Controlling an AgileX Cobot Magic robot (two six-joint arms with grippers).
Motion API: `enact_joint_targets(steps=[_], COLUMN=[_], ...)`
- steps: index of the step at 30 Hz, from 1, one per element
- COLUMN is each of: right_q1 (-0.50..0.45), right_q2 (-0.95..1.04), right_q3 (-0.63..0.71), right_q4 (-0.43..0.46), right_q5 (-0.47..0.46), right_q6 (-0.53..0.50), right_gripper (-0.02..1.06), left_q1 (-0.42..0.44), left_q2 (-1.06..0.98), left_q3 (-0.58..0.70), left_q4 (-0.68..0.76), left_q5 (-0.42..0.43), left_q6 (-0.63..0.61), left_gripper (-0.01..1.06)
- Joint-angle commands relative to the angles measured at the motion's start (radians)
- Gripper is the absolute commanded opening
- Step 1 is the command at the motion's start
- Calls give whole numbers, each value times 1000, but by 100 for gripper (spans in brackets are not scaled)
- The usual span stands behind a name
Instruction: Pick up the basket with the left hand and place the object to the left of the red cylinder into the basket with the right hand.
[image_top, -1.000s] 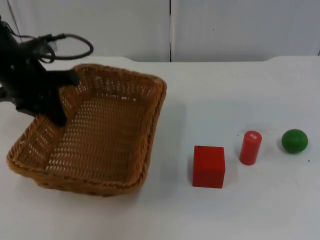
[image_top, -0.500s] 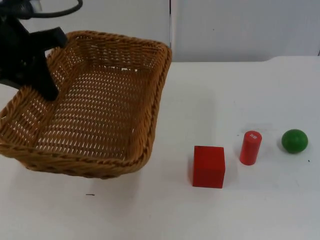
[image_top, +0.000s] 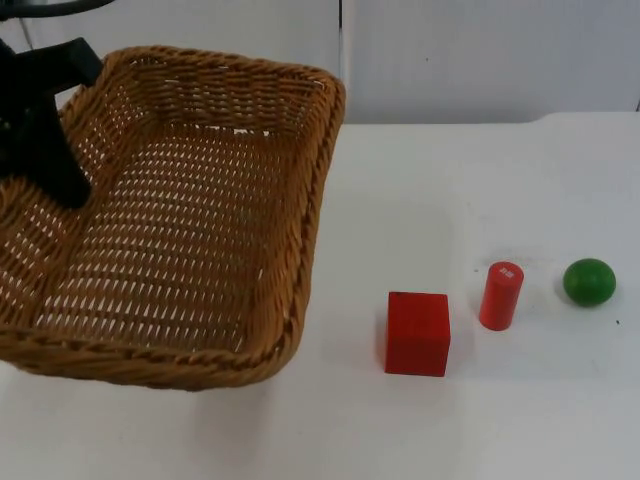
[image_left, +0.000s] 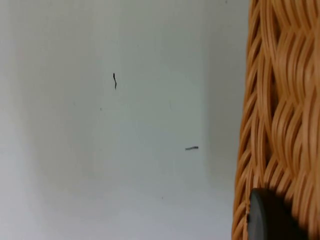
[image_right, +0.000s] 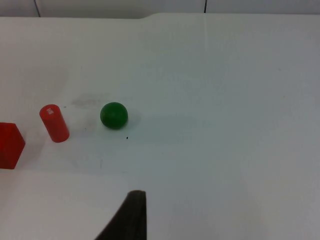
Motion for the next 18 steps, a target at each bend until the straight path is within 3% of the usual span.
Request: enact_joint_targets(steps=[1,18], right_q1=[-5,-5], right_q2=[-2,-2], right_q3=[0,0], right_q4=[0,0], right_q5=[-7,-7], right_q6=[-11,-11], right_gripper=[105,105], left_q1=[-4,-4], left_q2=[-29,-250], left_q3=[11,180], left_q4=[-34,-116], left_q5=[11,37], left_q6=[-5,5], left_gripper=[0,0])
